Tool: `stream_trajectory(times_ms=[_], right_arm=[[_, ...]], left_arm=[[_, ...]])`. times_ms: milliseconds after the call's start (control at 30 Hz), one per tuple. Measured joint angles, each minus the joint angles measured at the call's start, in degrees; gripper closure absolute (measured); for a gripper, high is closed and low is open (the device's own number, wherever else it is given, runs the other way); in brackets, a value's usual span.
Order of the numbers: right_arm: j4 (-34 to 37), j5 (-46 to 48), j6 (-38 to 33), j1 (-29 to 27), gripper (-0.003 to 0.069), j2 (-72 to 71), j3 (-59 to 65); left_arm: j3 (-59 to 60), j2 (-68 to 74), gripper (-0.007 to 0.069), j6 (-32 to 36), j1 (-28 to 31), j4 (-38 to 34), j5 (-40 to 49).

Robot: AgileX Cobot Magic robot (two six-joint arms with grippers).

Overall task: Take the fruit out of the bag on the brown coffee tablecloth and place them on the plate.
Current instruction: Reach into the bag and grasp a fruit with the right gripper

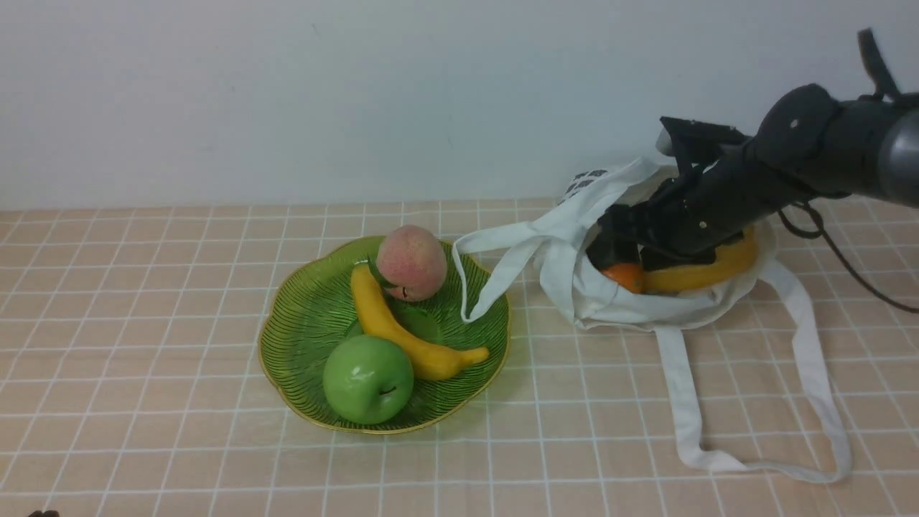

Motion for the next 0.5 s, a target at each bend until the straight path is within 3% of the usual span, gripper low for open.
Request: stream_trajectory(times_ms=[100,233,500], right_arm=[[0.1,0.8,0.0,0.0,0.0144,0.2,0.0],[0.1,1.9,0.0,0.0,0.0263,0.2,0.0],[-2.8,3.9,1.1,0.0,0.0263,-1.0,0.0]], left_arm=[[0.0,0.0,0.0632,0.0,0.0,0.0,0.0],[0.0,0.0,0.0632,0.0,0.0,0.0,0.0],[0.0,0.0,0.0632,0.0,0.0,0.0,0.0]])
